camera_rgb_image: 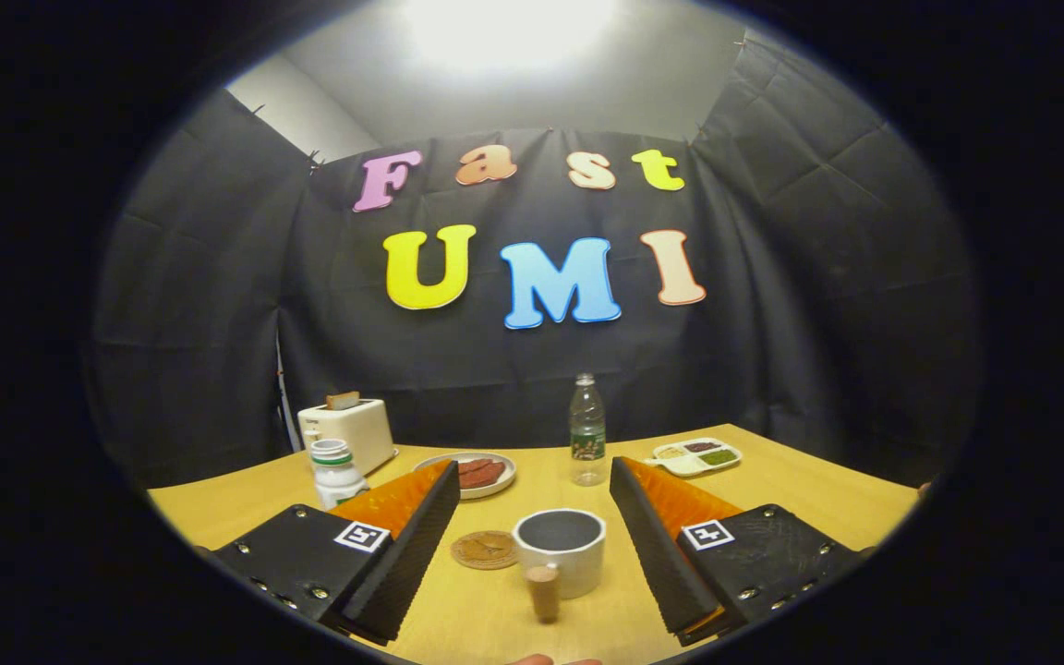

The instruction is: Take the bottle from table, then pour the juice into the cup, finally place the bottle on the coaster

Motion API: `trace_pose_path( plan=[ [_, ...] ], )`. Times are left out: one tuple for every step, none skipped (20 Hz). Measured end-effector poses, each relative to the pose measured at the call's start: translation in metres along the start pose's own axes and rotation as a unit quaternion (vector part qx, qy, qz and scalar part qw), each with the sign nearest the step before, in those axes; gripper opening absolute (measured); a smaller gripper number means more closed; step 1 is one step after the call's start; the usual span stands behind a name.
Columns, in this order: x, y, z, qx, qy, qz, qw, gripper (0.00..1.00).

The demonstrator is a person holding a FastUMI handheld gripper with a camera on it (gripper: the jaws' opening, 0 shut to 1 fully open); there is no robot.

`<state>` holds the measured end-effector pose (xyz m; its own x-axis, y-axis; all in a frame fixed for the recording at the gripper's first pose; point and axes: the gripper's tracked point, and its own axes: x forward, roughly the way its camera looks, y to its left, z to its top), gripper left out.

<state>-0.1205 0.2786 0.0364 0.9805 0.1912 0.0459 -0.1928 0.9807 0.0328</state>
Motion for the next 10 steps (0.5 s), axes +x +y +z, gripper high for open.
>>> trace_pose_path(
  plan=[
    [0.002,0.014,-0.005,-0.003,0.004,0.009,1.000,0.99],
    [0.004,0.027,-0.011,-0.008,0.008,0.017,1.000,0.99],
    [0.006,0.039,-0.015,-0.011,0.011,0.023,1.000,0.99],
    [0.008,0.050,-0.021,-0.013,0.014,0.030,0.999,0.99],
    [0.011,0.059,-0.025,-0.014,0.017,0.033,0.999,0.99],
    [0.014,0.066,-0.030,-0.014,0.021,0.036,0.999,0.99],
    [0.017,0.075,-0.035,-0.015,0.025,0.041,0.999,0.99],
    [0.020,0.083,-0.040,-0.015,0.028,0.044,0.999,0.99],
    [0.024,0.090,-0.044,-0.013,0.030,0.048,0.998,0.99],
    [0.028,0.097,-0.050,-0.010,0.034,0.053,0.998,0.99]
  ],
)
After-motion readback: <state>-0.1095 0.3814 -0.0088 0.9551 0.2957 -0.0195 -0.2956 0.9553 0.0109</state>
